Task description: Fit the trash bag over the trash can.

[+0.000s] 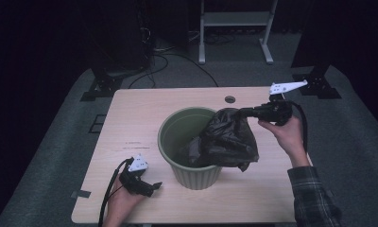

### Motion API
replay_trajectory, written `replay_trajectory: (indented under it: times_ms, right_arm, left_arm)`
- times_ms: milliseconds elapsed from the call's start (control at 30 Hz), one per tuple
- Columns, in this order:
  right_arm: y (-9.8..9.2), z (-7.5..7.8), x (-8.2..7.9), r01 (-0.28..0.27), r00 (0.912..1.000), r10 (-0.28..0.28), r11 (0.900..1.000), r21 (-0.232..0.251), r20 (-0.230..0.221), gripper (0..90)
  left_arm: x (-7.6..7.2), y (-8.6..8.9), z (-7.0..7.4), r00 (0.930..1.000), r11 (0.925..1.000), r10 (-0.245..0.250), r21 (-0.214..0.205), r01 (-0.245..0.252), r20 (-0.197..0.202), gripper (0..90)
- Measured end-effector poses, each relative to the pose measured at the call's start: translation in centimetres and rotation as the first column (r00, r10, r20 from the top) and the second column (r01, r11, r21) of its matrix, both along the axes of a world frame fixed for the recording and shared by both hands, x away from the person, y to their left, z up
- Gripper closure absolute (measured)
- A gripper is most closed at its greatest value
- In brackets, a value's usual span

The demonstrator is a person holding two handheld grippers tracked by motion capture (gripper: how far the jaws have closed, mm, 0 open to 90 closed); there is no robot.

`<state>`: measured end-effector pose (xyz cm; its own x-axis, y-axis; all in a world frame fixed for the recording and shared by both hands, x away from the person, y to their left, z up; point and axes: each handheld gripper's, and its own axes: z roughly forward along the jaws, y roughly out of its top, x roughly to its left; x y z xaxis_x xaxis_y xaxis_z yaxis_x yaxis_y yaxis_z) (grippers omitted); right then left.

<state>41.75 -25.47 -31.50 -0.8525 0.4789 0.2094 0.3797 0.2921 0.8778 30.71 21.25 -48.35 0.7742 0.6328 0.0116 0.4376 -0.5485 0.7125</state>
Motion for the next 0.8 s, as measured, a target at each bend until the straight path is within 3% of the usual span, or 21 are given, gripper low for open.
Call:
replay_trajectory:
  times_ms: [200, 267, 467, 567, 800]
  right_arm:
    - [1.3, 0.5, 1.3, 0.012, 0.9997, -0.012, 0.9998, -0.018, 0.02, 89.2]
    - [1.4, 0.5, 1.2, 0.017, 0.9997, -0.017, 0.9997, -0.018, 0.018, 80.7]
    - [1.1, 1.0, 0.5, 0.062, 0.9978, -0.061, 0.9979, -0.016, 0.025, 42.9]
    - [0.8, 1.4, 0.2, 0.099, 0.9945, -0.099, 0.9949, -0.018, 0.034, 27.8]
    - [0.1, 1.6, 0.2, 0.113, 0.9932, -0.113, 0.9936, -0.003, 0.027, 12.7]
  left_arm:
    - [0.0, 0.0, 0.0, 1.0, 1.0, 0.0, 0.0, 0.0, 0.0, 0.0]
    - [0.0, 0.0, 0.0, 1.0, 1.0, -0.002, 0.0, 0.002, 0.0, 0.0]
    - [-0.3, 0.2, 0.5, 1.0, 1.0, -0.005, 0.004, 0.005, -0.008, 0.0]
    - [-0.5, 0.6, 1.5, 0.9999, 0.9991, -0.012, -0.042, 0.011, -0.009, 0.0]
    - [-1.2, 1.0, 4.6, 0.9964, 0.9892, -0.085, -0.12, 0.084, -0.001, 0.0]
